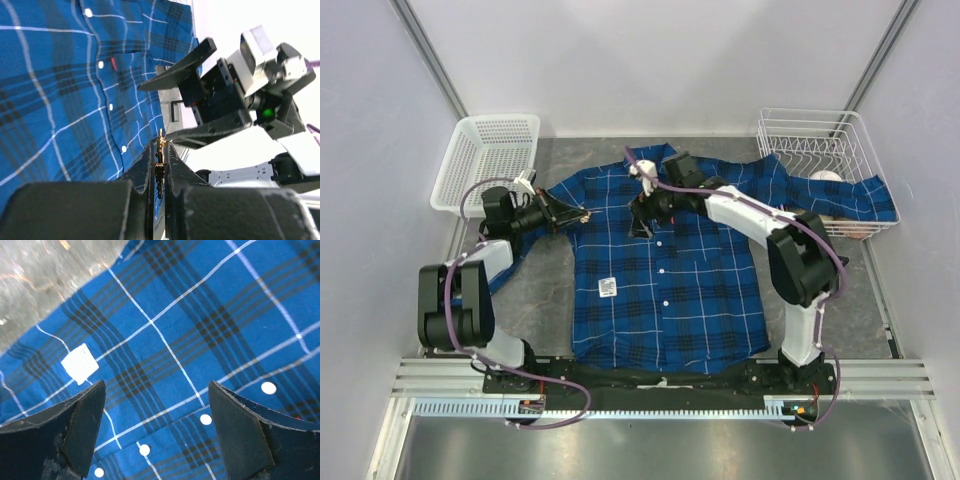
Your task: Pin the brooch onto the clothing
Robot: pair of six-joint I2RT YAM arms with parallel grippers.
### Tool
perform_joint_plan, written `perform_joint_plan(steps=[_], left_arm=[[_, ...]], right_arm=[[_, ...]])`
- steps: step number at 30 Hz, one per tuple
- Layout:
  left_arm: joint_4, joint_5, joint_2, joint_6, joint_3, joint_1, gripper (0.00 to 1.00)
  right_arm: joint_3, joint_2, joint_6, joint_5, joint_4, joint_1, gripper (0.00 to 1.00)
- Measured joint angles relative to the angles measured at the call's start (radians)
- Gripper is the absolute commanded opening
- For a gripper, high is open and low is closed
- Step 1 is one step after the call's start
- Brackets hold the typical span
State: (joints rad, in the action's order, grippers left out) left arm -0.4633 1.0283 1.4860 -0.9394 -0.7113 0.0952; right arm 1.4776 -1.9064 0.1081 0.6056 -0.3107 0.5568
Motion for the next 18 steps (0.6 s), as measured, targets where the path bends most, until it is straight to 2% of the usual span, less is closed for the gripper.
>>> perform_joint_plan(steps=[4, 9, 14, 18], left_arm=[[-0.034, -0.022, 0.108, -0.019, 0.006, 0.017, 0.02], [-0.024, -0.060, 0.212, -0.019, 0.006, 0.024, 0.02], [-0.003, -0.064, 0.220, -0.013, 0.028, 0.045, 0.02], [0.017, -0.063, 0.166, -0.010, 0.086, 0.068, 0.02]], right_arm=[[0.040, -0.101, 0.066, -0.059, -0.059, 0.061, 0.87], [0.043, -0.154, 0.129, -0.085, -0.105, 0.113, 0.84], [0.032, -0.176, 0.213, -0.102, -0.160, 0.148, 0.80], [-0.037, -0.152, 0.308, -0.114, -0.171, 0.167, 0.79]])
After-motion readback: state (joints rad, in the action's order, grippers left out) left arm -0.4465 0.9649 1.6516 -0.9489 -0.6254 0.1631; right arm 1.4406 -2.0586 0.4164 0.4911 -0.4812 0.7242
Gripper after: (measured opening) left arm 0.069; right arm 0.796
